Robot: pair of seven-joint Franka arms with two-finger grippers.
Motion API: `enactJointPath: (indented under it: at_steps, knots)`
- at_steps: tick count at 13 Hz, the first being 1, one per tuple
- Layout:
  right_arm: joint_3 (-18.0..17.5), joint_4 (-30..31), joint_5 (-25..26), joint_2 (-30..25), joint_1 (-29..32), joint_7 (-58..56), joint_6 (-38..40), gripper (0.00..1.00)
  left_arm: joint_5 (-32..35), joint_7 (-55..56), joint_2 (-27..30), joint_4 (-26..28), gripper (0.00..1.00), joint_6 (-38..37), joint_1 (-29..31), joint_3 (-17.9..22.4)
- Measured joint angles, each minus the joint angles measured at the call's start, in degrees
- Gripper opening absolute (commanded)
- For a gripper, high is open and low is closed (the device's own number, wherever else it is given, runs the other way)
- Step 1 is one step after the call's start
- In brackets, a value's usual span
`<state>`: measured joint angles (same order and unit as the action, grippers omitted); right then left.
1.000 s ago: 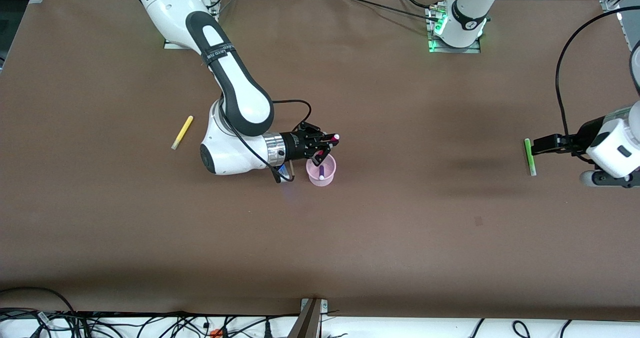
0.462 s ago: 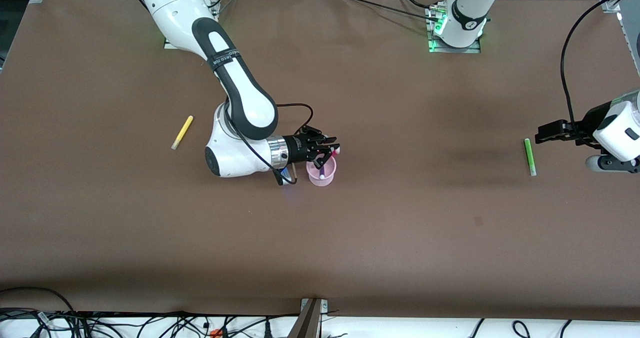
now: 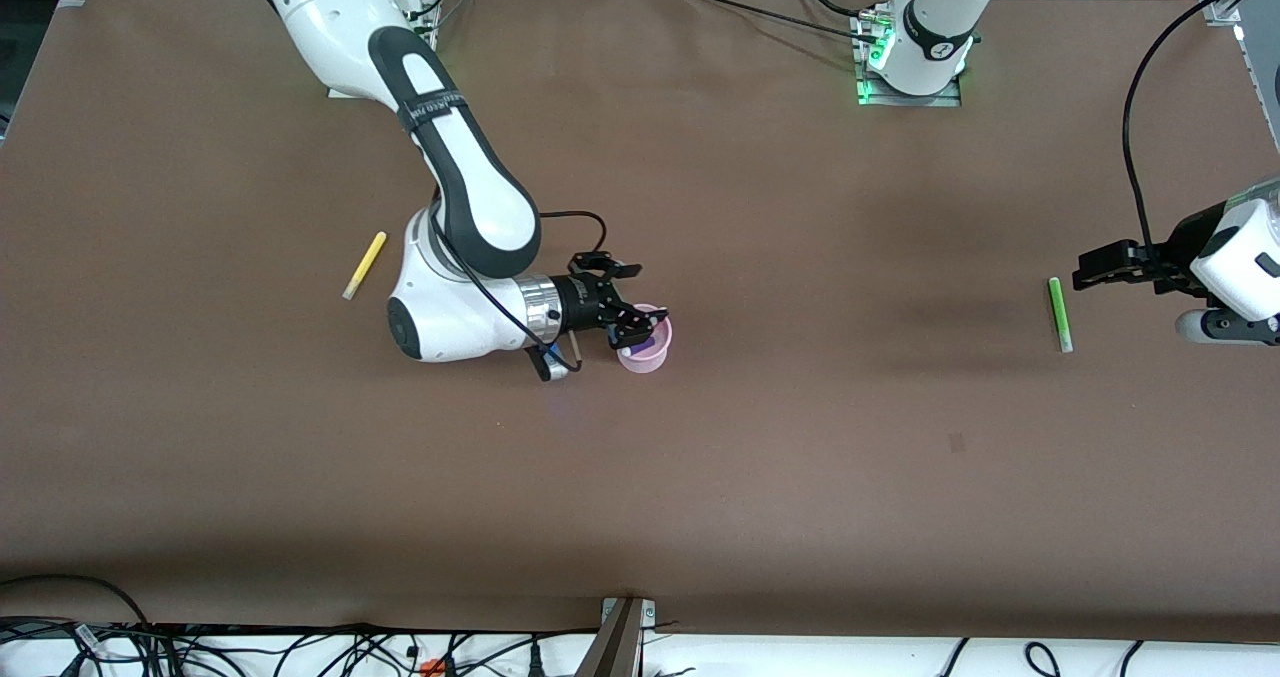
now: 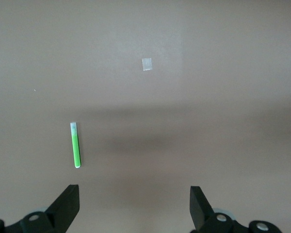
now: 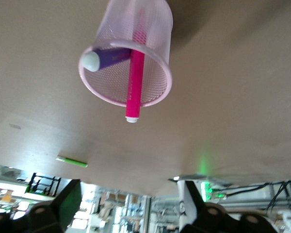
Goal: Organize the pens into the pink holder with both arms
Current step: 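Open the right gripper and draw it back from the cup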
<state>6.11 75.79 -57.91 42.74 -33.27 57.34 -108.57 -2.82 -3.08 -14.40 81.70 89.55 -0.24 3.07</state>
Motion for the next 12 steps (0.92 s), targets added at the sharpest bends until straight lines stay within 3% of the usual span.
enactJointPath:
  at_steps: [3, 6, 8, 12]
  knots:
    - [2.7, -0.2, 6.0, -5.2, 0.7, -1.9, 2.4, 1.00, -0.1, -0.1, 0.5, -1.2, 1.00, 0.3, 0.2, 0.0]
    - [14.4, 0.1, 9.9, -10.0, 1.8, -13.1, 15.2, 1.00, -0.1, -0.1, 1.0, -2.1, 1.00, 0.3, 0.9, 0.2]
    - [17.3, 0.5, 21.0, -14.5, 3.5, -19.8, 18.8, 1.00, -0.1, -0.1, 1.2, -2.3, 1.00, -0.1, 1.2, 0.2]
    - [16.9, 6.5, 40.2, -29.2, 2.1, -32.3, 19.8, 1.00, -0.1, -0.2, -0.2, -1.9, 1.00, -2.3, 1.0, -0.3]
